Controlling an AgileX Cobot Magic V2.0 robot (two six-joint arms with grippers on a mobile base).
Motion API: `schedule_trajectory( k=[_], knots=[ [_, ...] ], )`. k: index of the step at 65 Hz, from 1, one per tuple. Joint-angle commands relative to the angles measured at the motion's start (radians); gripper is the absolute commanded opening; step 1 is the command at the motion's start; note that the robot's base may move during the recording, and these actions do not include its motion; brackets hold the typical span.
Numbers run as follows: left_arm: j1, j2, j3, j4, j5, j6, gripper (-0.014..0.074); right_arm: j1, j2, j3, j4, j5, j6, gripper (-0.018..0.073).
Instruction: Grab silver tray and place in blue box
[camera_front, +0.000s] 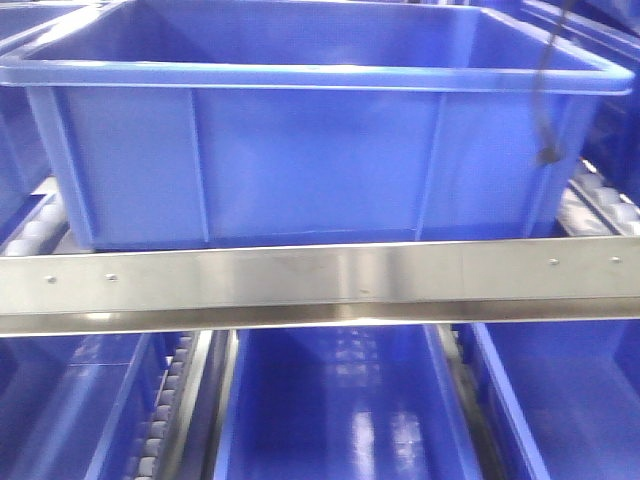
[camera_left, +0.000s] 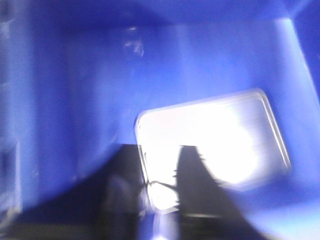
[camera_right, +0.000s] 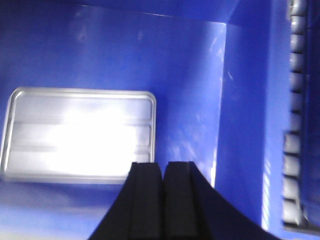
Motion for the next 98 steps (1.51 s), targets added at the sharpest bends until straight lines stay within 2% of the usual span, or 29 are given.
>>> schedule_trajectory(
  k=[1,6,17,27,37,47,58,69,98],
  knots=[
    [-0.012,-0.105,0.038,0.043,-0.031,0.004,-0.0098,0.004,-0.104,0.060,-0.025,-0.086,-0.018,0.0055],
    [-0.020,-0.181,0.150,0.064,-0.063,0.004,-0.0095,0.004,-0.176,0.160,-0.025,-0.126,-0.018,0.0055],
    [-0.020,-0.352,0.425,0.046,-0.186,0.004,-0.0095,0.004,-0.339,0.408,-0.025,-0.251,-0.024,0.0055],
    [-0.020,-0.550,0.718,0.044,-0.356,0.004,-0.0095,0.004,-0.514,0.678,-0.032,-0.395,-0.046,0.0055],
    [-0.020,-0.745,0.985,0.044,-0.564,0.007,-0.0095,0.004,-0.693,0.944,-0.066,-0.612,-0.046,0.0055],
    [-0.020,-0.941,1.193,0.046,-0.682,0.015,-0.0096,0.004,-0.864,1.161,-0.069,-0.769,-0.046,0.0055],
    [-0.020,-1.157,1.286,0.046,-0.727,0.029,-0.0096,0.004,-1.095,1.335,-0.075,-0.913,-0.046,0.0055],
    [-0.020,-1.271,1.289,0.046,-0.726,0.029,-0.0096,0.004,-1.221,1.370,-0.075,-0.948,-0.046,0.0055],
    [-0.020,-1.290,1.289,0.037,-0.723,0.029,-0.0096,0.004,-1.229,1.370,-0.075,-0.968,-0.046,0.0055]
  ],
)
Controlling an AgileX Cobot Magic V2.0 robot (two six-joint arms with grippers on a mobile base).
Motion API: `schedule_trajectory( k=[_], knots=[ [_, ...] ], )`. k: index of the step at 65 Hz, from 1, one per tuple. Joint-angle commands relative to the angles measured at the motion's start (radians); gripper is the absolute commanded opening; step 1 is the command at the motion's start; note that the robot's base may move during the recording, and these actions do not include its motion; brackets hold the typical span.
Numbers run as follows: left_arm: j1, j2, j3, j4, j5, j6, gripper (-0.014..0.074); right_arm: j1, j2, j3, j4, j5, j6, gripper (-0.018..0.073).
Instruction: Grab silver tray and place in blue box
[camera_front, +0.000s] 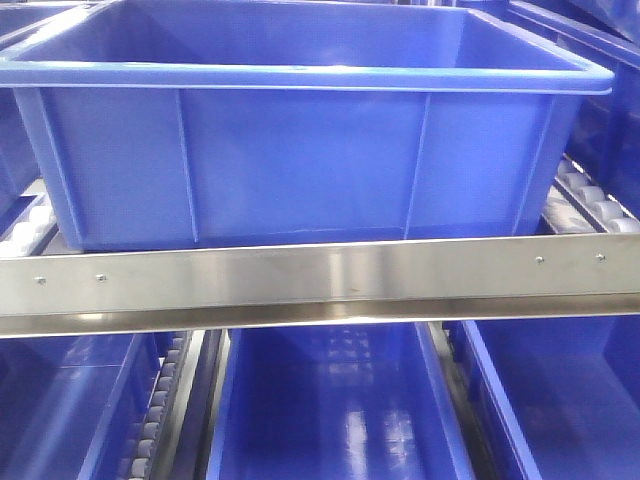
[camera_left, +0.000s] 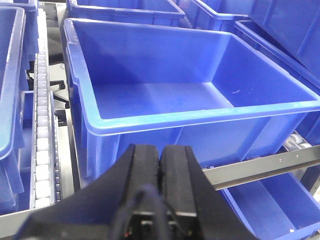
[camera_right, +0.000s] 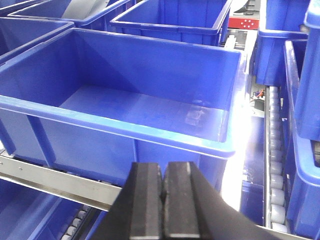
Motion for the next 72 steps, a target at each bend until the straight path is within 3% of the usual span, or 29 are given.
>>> schedule_trajectory(
  k=[1,14,16,23,26,37,47,59,63,72],
  knots=[
    [-0.007,0.004,-0.027,0.004,-0.085,0.002,-0.0096,0.000,0.002,-0.027,-0.015,-0.091,-0.011,0.0055],
    [0.002,0.006,-0.027,-0.027,-0.073,0.004,-0.0096,0.000,0.002,-0.027,-0.015,-0.091,-0.011,0.0055],
    [0.011,0.000,-0.027,-0.045,-0.073,0.045,-0.0096,0.000,0.002,-0.027,-0.015,-0.091,-0.011,0.0055],
    [0.094,-0.025,-0.002,-0.238,-0.086,0.258,-0.0096,0.000,0.002,-0.027,-0.015,-0.091,-0.011,0.0055],
    [0.149,-0.046,0.026,-0.271,-0.107,0.288,-0.0096,0.000,0.002,-0.027,-0.015,-0.091,-0.011,0.0055],
    [0.319,-0.173,0.172,-0.274,-0.183,0.296,-0.0096,0.000,0.002,-0.027,-0.015,-0.091,-0.011,0.0055],
    [0.416,-0.281,0.360,-0.274,-0.300,0.298,-0.0096,0.000,0.002,-0.027,-0.015,-0.091,-0.011,0.0055],
    [0.483,-0.329,0.571,-0.281,-0.490,0.298,-0.0096,0.000,0.002,-0.027,-0.015,-0.091,-0.011,0.0055],
    [0.497,-0.341,0.565,-0.290,-0.417,0.298,-0.0096,0.000,0.002,-0.027,-0.015,-0.091,-0.011,0.0055],
    [0.504,-0.372,0.570,-0.290,-0.427,0.298,-0.0096,0.000,0.002,-0.027,-0.015,-0.092,-0.011,0.0055]
  ],
)
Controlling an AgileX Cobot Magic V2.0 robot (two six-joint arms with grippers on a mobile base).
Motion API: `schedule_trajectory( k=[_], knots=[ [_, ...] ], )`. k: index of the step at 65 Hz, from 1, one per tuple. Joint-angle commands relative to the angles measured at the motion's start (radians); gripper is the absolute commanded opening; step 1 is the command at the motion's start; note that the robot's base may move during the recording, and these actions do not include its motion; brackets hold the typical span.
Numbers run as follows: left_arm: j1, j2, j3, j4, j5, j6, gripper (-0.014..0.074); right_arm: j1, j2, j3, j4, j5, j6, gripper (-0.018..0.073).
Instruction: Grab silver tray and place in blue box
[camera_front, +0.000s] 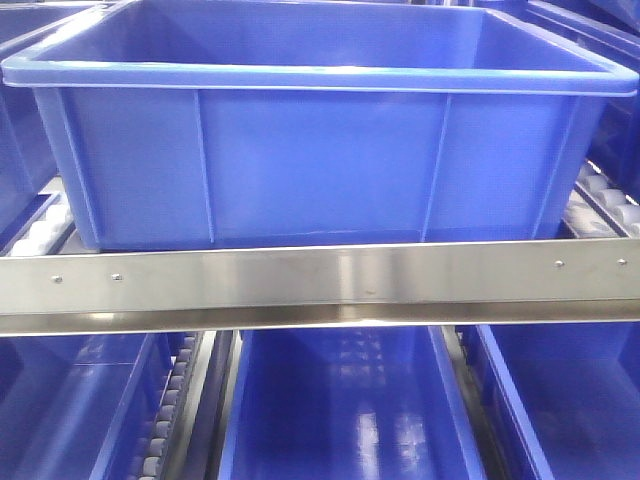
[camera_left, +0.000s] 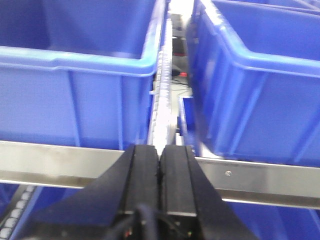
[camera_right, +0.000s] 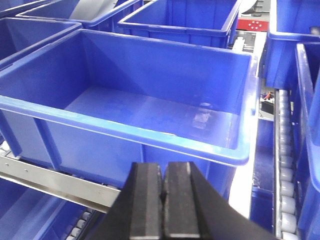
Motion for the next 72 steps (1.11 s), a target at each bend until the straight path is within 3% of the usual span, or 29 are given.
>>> schedule_trajectory(
  k=[1,51,58,66,72],
  knots=[
    [0.002,-0.019,-0.002,-0.010,-0.097,0.002,-0.0096,0.000,0.002,-0.027,-0.014,-0.087,-0.011,0.0055],
    [0.002,-0.019,-0.002,-0.010,-0.097,0.002,-0.0096,-0.007,0.002,-0.026,-0.010,-0.109,-0.011,0.0055],
    [0.002,-0.019,-0.002,-0.010,-0.097,0.002,-0.0097,-0.070,0.001,-0.026,0.070,-0.108,-0.054,0.0055],
    [0.002,-0.019,-0.002,-0.010,-0.097,0.002,-0.0097,-0.196,-0.008,-0.011,0.218,-0.107,-0.206,0.0055],
    [0.002,-0.019,-0.002,-0.010,-0.097,0.002,-0.0097,-0.270,-0.052,0.052,0.239,-0.117,-0.246,0.0055]
  ],
)
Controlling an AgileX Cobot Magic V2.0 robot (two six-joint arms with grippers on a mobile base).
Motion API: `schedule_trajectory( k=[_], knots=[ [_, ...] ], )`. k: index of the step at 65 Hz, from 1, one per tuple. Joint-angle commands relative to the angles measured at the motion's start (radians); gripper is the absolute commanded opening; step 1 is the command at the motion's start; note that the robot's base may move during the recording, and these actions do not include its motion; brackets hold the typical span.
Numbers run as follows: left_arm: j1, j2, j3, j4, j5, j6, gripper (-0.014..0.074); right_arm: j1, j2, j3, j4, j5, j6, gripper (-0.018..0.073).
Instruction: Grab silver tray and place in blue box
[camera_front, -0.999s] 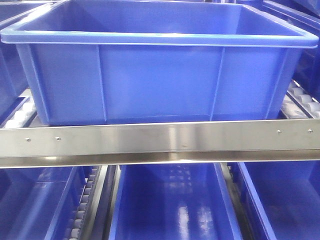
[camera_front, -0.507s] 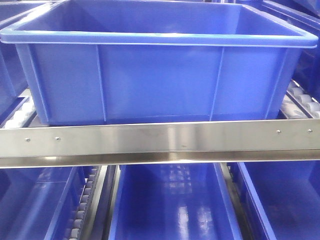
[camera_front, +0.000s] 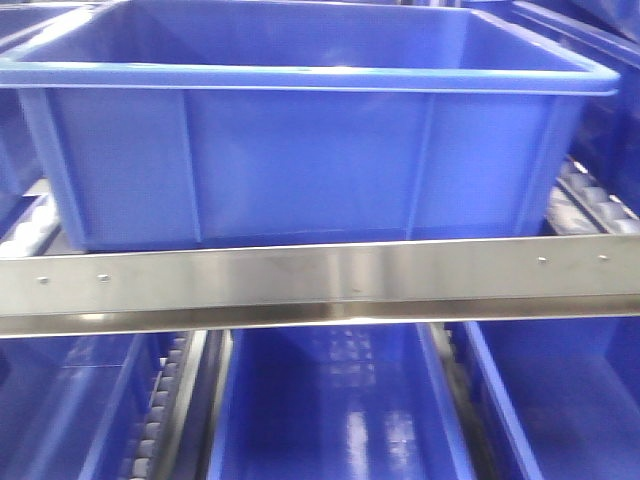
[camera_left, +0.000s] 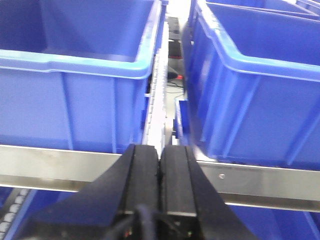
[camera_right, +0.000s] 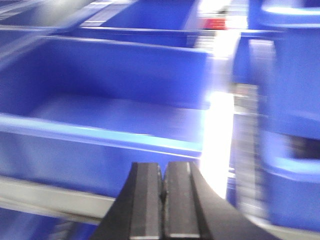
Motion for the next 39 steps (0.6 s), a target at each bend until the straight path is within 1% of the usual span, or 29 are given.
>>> schedule_trajectory(
  k=[1,7,13,27,31,34,39],
  knots=[
    [0.002,-0.017,-0.002,-0.007,-0.094,0.002,-0.0096,-0.066,-0.041,0.028,0.026,-0.096,-0.046,0.0055],
    [0.002,-0.017,-0.002,-0.007,-0.094,0.002,-0.0097,-0.121,-0.129,0.132,0.026,-0.133,-0.045,0.0055],
    [0.002,-0.017,-0.002,-0.007,-0.094,0.002,-0.0097,-0.148,-0.221,0.232,0.026,-0.146,-0.045,0.0055],
    [0.002,-0.017,-0.002,-0.007,-0.094,0.002,-0.0097,-0.159,-0.408,0.403,0.026,-0.179,-0.045,0.0055],
    [0.002,-0.017,-0.002,-0.007,-0.094,0.002,-0.0096,-0.158,-0.402,0.440,0.026,-0.224,-0.045,0.0055],
    [0.002,-0.017,-0.002,-0.007,-0.094,0.002,-0.0097,-0.158,-0.405,0.439,0.026,-0.205,-0.045,0.0055],
    [0.002,-0.017,-0.002,-0.007,-0.094,0.002,-0.0097,-0.158,-0.405,0.439,0.026,-0.213,-0.045,0.0055]
  ],
)
